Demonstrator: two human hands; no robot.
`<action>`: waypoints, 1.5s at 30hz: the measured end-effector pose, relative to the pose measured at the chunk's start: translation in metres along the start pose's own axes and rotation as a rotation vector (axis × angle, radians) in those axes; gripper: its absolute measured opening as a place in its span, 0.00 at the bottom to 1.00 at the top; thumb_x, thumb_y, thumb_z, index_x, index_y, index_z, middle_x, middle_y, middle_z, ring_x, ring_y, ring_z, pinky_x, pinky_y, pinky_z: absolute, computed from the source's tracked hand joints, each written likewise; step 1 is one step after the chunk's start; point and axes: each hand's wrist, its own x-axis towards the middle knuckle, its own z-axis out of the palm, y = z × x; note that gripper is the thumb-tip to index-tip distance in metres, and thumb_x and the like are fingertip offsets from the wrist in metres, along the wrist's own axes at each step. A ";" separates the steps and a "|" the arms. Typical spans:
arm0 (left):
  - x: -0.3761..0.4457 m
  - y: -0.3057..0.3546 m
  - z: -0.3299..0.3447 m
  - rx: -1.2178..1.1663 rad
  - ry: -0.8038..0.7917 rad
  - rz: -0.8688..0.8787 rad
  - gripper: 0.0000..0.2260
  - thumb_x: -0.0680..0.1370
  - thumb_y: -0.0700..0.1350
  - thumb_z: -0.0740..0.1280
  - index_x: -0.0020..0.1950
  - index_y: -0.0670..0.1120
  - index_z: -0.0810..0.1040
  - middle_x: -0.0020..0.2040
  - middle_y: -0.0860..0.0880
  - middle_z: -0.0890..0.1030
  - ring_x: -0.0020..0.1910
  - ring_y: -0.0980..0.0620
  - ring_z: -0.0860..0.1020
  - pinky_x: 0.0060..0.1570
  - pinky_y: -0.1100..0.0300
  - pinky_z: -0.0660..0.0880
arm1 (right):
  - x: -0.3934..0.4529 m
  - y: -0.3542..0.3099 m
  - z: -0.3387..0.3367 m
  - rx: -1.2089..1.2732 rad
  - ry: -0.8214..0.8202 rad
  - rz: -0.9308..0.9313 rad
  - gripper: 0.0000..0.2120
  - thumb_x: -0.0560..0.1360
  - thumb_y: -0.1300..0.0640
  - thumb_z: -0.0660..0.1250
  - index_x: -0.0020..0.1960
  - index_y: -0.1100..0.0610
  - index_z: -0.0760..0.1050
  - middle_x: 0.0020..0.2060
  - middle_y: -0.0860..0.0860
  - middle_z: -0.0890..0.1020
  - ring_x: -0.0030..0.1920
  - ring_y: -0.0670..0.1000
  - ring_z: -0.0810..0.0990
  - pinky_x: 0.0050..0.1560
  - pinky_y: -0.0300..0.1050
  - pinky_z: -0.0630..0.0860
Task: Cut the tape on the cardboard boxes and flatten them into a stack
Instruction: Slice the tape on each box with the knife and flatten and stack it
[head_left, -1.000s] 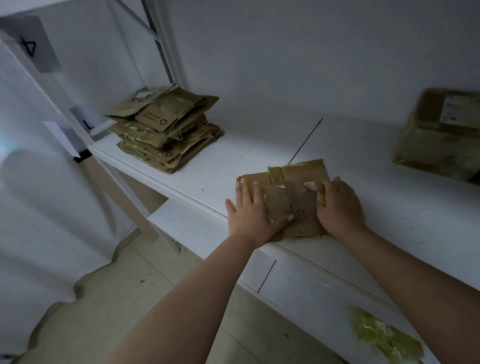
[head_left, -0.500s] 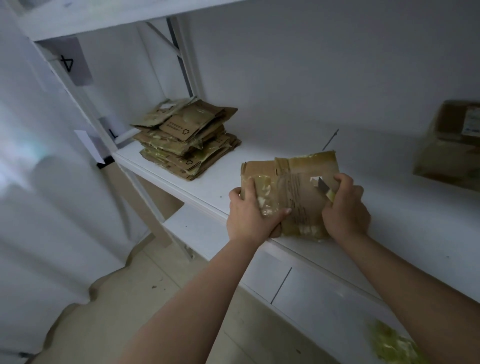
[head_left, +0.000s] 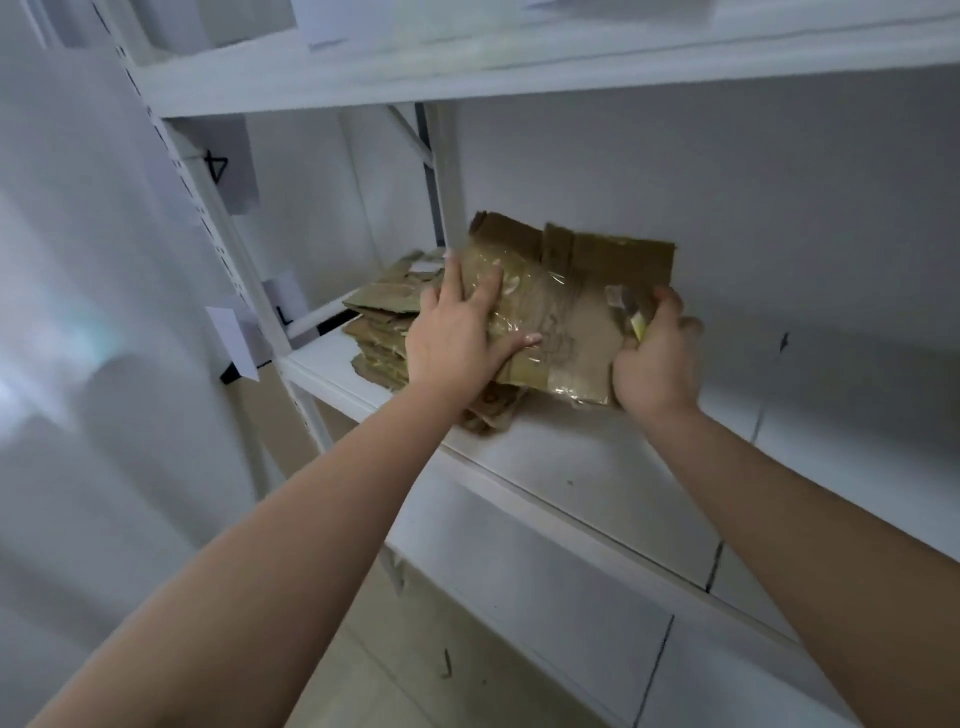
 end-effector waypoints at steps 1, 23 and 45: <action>0.013 -0.017 -0.006 0.016 0.013 0.020 0.38 0.72 0.70 0.62 0.77 0.57 0.57 0.79 0.43 0.51 0.70 0.37 0.63 0.60 0.45 0.71 | 0.005 -0.018 0.010 0.015 0.001 -0.017 0.29 0.77 0.62 0.60 0.75 0.51 0.56 0.64 0.60 0.65 0.54 0.65 0.76 0.53 0.52 0.72; 0.150 -0.162 0.054 0.037 -0.409 0.243 0.32 0.76 0.68 0.57 0.77 0.56 0.59 0.79 0.43 0.51 0.75 0.36 0.53 0.71 0.42 0.56 | 0.064 -0.108 0.145 -0.629 -0.201 -0.152 0.28 0.79 0.51 0.54 0.77 0.51 0.49 0.77 0.54 0.42 0.76 0.60 0.39 0.73 0.60 0.47; 0.118 -0.180 0.130 -0.135 -0.491 0.301 0.34 0.73 0.74 0.41 0.77 0.65 0.42 0.79 0.50 0.40 0.78 0.47 0.39 0.73 0.42 0.43 | 0.054 -0.041 0.187 -0.564 -0.265 -0.188 0.27 0.80 0.48 0.53 0.77 0.49 0.50 0.77 0.50 0.51 0.77 0.53 0.45 0.76 0.56 0.47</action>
